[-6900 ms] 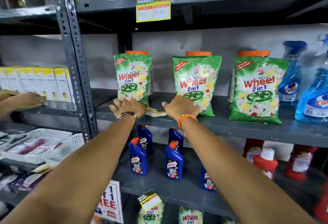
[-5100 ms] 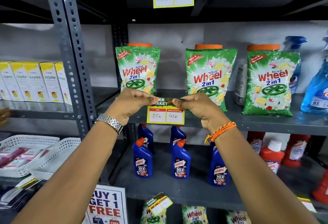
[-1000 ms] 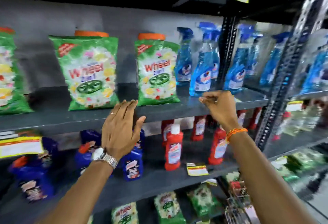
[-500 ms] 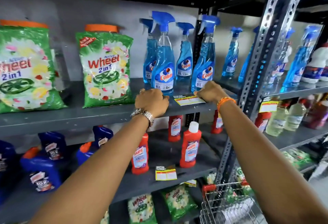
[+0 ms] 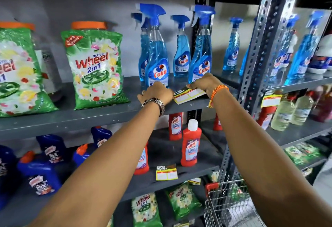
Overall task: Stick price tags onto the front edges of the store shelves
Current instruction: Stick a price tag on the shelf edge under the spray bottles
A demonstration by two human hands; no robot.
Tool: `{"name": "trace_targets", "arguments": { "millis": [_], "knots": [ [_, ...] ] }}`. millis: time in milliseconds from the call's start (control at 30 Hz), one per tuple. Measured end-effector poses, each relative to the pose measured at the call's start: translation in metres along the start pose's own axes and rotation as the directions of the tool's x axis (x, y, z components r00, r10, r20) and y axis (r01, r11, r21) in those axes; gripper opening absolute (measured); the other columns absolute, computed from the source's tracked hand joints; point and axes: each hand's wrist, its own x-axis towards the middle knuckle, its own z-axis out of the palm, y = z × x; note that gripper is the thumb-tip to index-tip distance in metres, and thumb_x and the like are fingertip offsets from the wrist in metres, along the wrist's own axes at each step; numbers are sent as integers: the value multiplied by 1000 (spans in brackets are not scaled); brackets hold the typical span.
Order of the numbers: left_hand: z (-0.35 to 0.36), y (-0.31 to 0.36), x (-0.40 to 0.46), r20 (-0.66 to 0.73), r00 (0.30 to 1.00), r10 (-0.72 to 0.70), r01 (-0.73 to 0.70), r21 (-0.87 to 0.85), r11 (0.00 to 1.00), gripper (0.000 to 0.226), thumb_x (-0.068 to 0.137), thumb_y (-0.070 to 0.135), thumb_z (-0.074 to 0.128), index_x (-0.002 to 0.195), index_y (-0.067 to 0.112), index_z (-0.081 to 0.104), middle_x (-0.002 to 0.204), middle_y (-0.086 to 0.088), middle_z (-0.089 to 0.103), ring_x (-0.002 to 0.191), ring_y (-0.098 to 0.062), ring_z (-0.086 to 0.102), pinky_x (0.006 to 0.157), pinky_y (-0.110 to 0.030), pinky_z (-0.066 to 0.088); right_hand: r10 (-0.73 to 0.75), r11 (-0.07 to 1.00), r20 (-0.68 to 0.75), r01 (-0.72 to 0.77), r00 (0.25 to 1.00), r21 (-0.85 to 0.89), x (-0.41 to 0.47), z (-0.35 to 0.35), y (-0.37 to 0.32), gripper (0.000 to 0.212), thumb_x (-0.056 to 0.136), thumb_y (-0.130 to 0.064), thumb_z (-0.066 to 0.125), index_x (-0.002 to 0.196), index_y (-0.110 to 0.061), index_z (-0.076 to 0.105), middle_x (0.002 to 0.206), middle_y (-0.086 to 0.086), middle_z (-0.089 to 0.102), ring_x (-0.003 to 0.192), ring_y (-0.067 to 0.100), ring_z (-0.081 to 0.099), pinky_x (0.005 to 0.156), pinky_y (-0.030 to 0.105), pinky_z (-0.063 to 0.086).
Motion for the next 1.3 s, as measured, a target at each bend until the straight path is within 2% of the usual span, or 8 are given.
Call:
{"name": "trace_targets", "arguments": {
  "millis": [267,367,767,933,1000,1067,1133,1300],
  "knots": [
    [5,1,17,-8,999,-41,37,-271,962,70,59,76,71,102,21,63,106,-5,73,102,-33,67,99,-50,49,-17,959,119,-17,993,281,-10,-19,2,18,77,-2,81,88,-7,68,95,7,73,98,25,69,92,39,54],
    [-2,-1,20,-31,999,14,-26,-405,914,46,59,66,83,73,24,71,86,2,75,85,-23,71,81,-39,59,-41,940,159,-16,986,340,-18,-30,1,18,77,-10,83,90,-8,71,86,4,76,102,24,69,92,38,53],
    [-40,-11,7,44,972,229,-171,-535,827,21,60,38,94,68,24,81,92,2,80,107,-22,69,102,-46,53,-263,940,167,213,950,267,-58,-38,-3,12,93,-12,67,98,-3,72,78,-1,67,48,-8,56,44,7,37],
    [-40,-27,-10,10,956,293,-266,-396,879,36,43,66,86,65,39,78,102,8,75,121,-28,60,104,-54,47,-352,914,151,305,924,267,-72,-30,20,8,89,-13,71,88,-6,76,84,4,73,83,10,64,76,17,50],
    [-35,-34,-24,-10,949,316,-311,-204,928,29,42,74,80,60,53,72,127,14,63,138,-30,42,114,-66,25,-383,914,120,357,916,194,-77,-22,35,5,83,-20,78,78,-18,77,78,-4,75,98,16,64,96,31,51],
    [-27,-40,-41,-38,955,294,-294,11,956,13,65,59,81,62,52,69,151,18,42,154,-27,11,116,-70,-8,-394,919,56,391,917,56,-79,-14,54,6,76,-32,83,73,-30,78,81,-15,74,106,11,59,118,57,22],
    [-16,-45,-53,-61,953,296,-287,123,950,6,73,53,79,71,50,73,160,21,30,157,-23,-8,110,-69,-22,-353,935,-30,351,935,-45,-84,-6,67,7,77,-34,82,73,-35,77,100,-19,64,112,8,46,117,59,4],
    [7,-53,-56,-112,938,328,-292,257,921,3,75,47,75,73,47,76,163,18,29,156,-26,-16,108,-72,-26,-296,953,-144,283,944,-106,-97,8,78,16,76,-33,83,67,-42,72,122,-23,43,128,18,22,95,38,14]
  ]
}}
